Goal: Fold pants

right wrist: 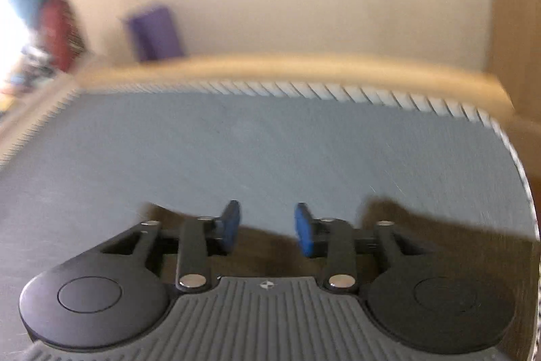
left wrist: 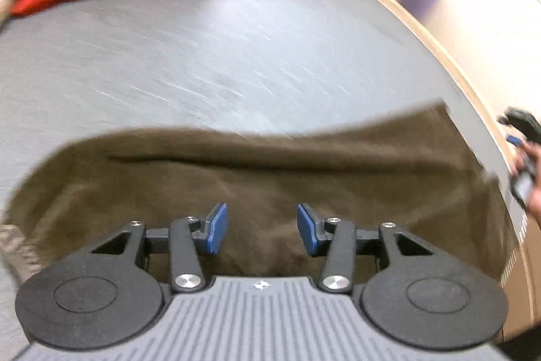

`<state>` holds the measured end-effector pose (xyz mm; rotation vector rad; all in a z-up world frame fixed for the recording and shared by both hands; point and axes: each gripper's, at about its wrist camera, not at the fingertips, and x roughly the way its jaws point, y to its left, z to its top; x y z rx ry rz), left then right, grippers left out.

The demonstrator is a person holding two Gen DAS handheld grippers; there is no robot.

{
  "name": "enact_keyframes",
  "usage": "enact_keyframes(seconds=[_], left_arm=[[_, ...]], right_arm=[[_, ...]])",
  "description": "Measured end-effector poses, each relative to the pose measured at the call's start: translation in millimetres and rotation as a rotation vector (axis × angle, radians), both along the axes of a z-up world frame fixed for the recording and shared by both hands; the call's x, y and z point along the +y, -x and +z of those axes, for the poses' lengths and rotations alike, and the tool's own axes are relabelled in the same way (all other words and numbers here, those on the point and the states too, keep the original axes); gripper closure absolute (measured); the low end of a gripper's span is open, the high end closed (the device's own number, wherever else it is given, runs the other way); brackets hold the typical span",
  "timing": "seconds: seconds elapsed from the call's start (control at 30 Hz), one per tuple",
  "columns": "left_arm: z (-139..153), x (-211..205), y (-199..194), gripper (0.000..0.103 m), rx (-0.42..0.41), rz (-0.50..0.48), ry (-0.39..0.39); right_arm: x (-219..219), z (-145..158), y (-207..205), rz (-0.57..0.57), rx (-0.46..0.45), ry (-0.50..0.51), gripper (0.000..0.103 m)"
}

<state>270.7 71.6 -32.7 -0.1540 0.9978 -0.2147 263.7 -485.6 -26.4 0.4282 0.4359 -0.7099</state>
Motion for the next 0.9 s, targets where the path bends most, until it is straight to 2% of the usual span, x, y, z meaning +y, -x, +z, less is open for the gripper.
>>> enact_keyframes(seconds=[0.1, 0.13, 0.2, 0.23, 0.33, 0.47, 0.53, 0.63, 0.67, 0.7, 0.73, 0.77, 0.83, 0.87, 0.9], left_arm=[[8, 33, -1, 0.052, -0.011, 0.158, -0.023], [10, 41, 0, 0.052, -0.006, 0.202, -0.023], [10, 59, 2, 0.052, -0.002, 0.268, -0.013], [12, 63, 2, 0.052, -0.002, 0.283, -0.013], [16, 72, 4, 0.052, -0.011, 0.308, -0.019], [12, 81, -1, 0.052, 0.009, 0.328, -0.005], [11, 80, -3, 0.052, 0.014, 0.324, -0.003], [11, 77, 0, 0.052, 0.012, 0.312, -0.005], [11, 76, -2, 0.052, 0.011, 0.313, -0.008], [9, 77, -4, 0.052, 0.011, 0.315, -0.009], [9, 78, -5, 0.052, 0.012, 0.316, -0.011], [8, 79, -5, 0.052, 0.012, 0.319, -0.013], [7, 83, -6, 0.052, 0.013, 0.325, -0.019], [7, 84, -6, 0.052, 0.013, 0.325, -0.021], [6, 86, -6, 0.052, 0.014, 0.326, -0.021]], right_arm=[[65, 9, -23, 0.333, -0.021, -0.016, 0.055], [83, 4, -31, 0.431, -0.01, -0.06, 0.055], [118, -18, -52, 0.602, 0.054, -0.217, 0.055], [130, -28, -61, 0.634, 0.082, -0.274, 0.055], [159, -62, -85, 0.617, 0.171, -0.351, 0.055], [168, -101, -104, 0.45, 0.23, -0.378, 0.055], [168, -112, -109, 0.383, 0.217, -0.408, 0.055], [186, -113, -119, 0.362, 0.22, -0.319, 0.055], [192, -113, -123, 0.352, 0.234, -0.271, 0.065], [197, -113, -128, 0.327, 0.266, -0.212, 0.08], [197, -115, -131, 0.324, 0.282, -0.172, 0.092], [193, -117, -133, 0.328, 0.274, -0.156, 0.097], [188, -111, -130, 0.302, 0.223, -0.155, 0.098], [180, -107, -127, 0.279, 0.155, -0.159, 0.098], [174, -98, -120, 0.261, 0.036, -0.163, 0.098]])
